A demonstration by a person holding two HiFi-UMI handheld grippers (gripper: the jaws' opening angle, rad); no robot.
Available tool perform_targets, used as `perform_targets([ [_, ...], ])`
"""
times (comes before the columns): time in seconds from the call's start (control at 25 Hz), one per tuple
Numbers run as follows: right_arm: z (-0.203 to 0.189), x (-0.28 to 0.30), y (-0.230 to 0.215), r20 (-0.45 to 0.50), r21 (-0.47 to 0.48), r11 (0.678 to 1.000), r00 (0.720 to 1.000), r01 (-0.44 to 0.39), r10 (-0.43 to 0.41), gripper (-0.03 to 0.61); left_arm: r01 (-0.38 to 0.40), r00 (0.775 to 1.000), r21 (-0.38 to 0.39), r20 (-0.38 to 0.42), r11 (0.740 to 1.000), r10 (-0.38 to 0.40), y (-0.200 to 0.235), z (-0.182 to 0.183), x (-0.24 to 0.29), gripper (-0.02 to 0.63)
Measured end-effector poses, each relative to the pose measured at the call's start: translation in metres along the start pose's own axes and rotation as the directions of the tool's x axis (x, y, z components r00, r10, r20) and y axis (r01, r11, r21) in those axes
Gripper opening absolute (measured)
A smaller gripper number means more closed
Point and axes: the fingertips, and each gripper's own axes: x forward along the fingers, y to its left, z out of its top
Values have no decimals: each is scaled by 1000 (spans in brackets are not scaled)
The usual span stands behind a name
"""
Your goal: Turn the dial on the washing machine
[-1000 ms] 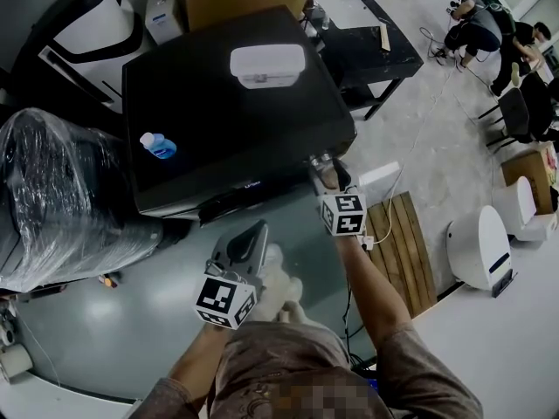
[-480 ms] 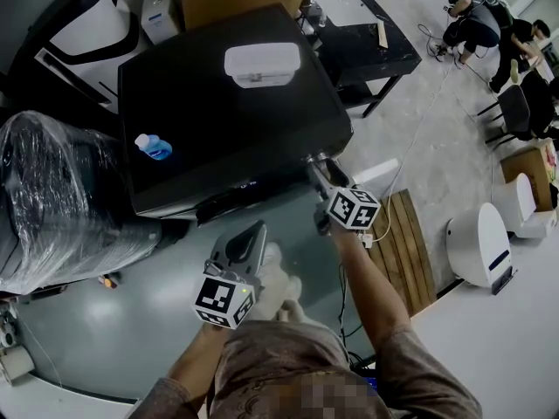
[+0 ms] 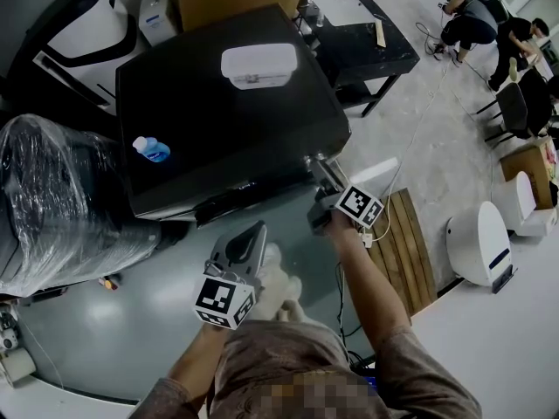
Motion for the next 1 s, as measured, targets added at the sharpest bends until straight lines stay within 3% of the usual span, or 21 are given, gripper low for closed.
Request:
perform_targets([
  [0.24, 5, -1, 3, 0, -122, 992, 1000, 22, -22, 255, -2, 1000, 3, -10, 1000, 2, 2, -3, -4, -8],
  [0.48, -2, -5, 1, -57, -320, 946, 995, 59, -81, 262, -4, 1000, 5, -12, 1000, 4, 2, -3, -4, -8],
  [0.6, -7, -5, 4, -87, -475, 878, 989, 62, -117, 263, -2, 1000, 5, -13, 1000, 2, 2, -4, -3, -8],
  [0.8, -13, -1, 8, -96, -700, 713, 981, 53, -167, 262, -3, 1000, 6, -17, 1000, 3, 2, -6, -4, -8],
  [0.92, -13, 3, 12, -83, -788, 614, 979, 50, -186, 262, -7, 1000, 9, -24, 1000, 8, 4, -8, -4, -8],
  [1.0, -11, 5, 13, -70, -815, 577, 979, 55, -193, 262, -12, 1000, 7, -27, 1000, 13, 5, -9, -5, -8],
])
